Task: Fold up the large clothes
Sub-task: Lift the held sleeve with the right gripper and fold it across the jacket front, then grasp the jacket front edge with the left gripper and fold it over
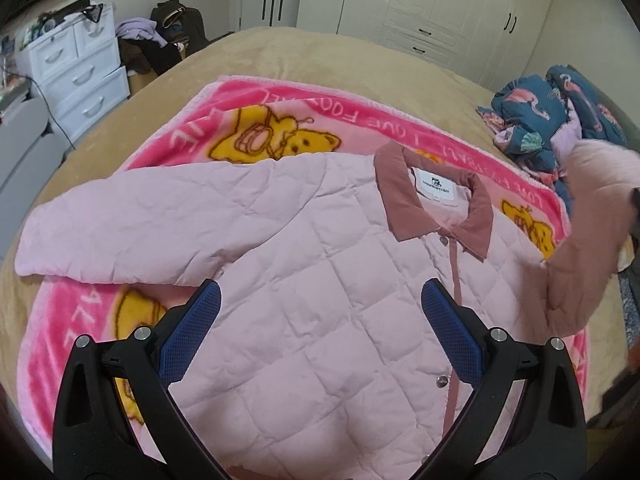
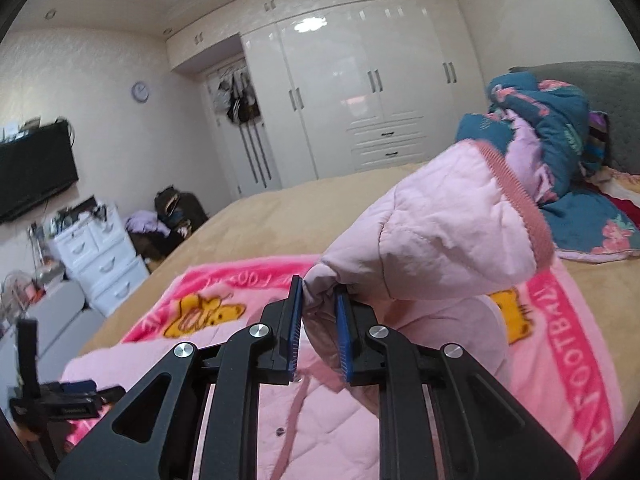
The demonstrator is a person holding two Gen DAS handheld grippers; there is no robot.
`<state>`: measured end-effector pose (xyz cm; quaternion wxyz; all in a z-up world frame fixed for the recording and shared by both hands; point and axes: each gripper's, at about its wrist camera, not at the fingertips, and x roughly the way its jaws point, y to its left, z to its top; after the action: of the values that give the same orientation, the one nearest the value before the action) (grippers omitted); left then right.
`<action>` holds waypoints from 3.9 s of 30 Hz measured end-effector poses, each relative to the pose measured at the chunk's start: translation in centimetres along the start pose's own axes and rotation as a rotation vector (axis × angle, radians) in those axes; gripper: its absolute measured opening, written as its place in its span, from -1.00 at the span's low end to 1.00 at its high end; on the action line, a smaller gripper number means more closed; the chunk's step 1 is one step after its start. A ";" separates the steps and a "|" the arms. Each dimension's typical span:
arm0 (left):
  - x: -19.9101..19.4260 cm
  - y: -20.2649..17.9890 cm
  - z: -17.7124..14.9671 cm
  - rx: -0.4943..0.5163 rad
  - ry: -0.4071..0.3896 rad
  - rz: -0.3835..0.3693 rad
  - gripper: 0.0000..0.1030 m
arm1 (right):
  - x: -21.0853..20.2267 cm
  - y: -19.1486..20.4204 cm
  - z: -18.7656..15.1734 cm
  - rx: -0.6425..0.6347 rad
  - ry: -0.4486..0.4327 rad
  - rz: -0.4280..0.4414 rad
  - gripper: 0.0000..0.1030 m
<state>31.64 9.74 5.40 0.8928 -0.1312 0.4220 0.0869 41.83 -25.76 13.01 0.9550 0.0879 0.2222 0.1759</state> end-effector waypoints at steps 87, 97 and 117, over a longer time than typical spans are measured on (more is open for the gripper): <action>7.2 -2.6 0.1 0.093 -0.092 -0.038 -0.65 | 1.4 -4.1 -13.7 0.085 0.385 -0.131 0.10; 11.9 2.2 -3.6 -0.019 0.065 -0.055 -0.38 | 7.3 -4.8 -16.1 0.060 0.530 -0.208 0.14; 4.2 7.9 -3.2 -0.119 -0.038 -0.003 0.82 | 0.7 2.2 -12.3 0.056 0.363 -0.067 0.90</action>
<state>29.84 16.47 -1.05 0.8914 -0.1828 0.3991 0.1131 36.20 -22.35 2.40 0.9017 0.0737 0.3986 0.1507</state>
